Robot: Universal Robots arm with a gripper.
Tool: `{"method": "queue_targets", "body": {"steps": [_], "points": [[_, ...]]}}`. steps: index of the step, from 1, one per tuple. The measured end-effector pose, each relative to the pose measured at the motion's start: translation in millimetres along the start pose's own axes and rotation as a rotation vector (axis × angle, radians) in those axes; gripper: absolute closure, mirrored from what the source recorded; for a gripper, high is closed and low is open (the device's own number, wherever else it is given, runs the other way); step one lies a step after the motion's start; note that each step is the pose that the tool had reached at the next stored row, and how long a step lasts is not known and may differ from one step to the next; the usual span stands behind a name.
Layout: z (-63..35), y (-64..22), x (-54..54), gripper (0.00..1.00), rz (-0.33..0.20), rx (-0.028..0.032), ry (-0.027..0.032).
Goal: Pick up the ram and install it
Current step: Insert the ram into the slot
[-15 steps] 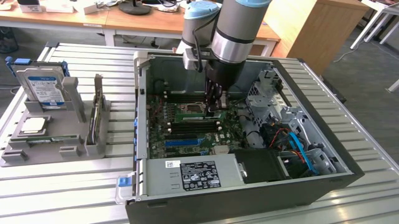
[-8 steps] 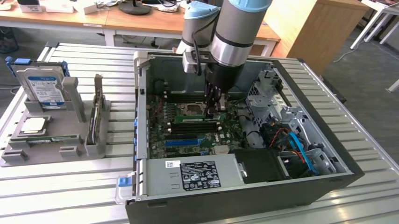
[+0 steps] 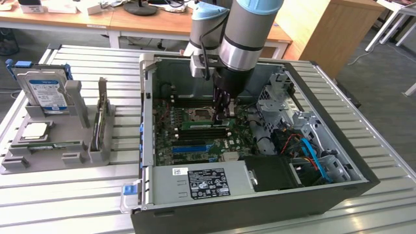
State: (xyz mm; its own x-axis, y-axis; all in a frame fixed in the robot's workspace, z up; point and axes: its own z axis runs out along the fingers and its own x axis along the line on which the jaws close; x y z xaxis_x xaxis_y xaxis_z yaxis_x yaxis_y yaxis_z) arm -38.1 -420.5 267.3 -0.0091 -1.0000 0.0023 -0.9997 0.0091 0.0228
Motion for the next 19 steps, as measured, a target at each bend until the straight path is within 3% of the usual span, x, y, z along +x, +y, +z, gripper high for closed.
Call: {"method": "queue_targets", "body": {"steps": [19], "points": [[2.6, 0.0, -7.1, 0.88, 0.000, 0.0000, 0.0000]]}}
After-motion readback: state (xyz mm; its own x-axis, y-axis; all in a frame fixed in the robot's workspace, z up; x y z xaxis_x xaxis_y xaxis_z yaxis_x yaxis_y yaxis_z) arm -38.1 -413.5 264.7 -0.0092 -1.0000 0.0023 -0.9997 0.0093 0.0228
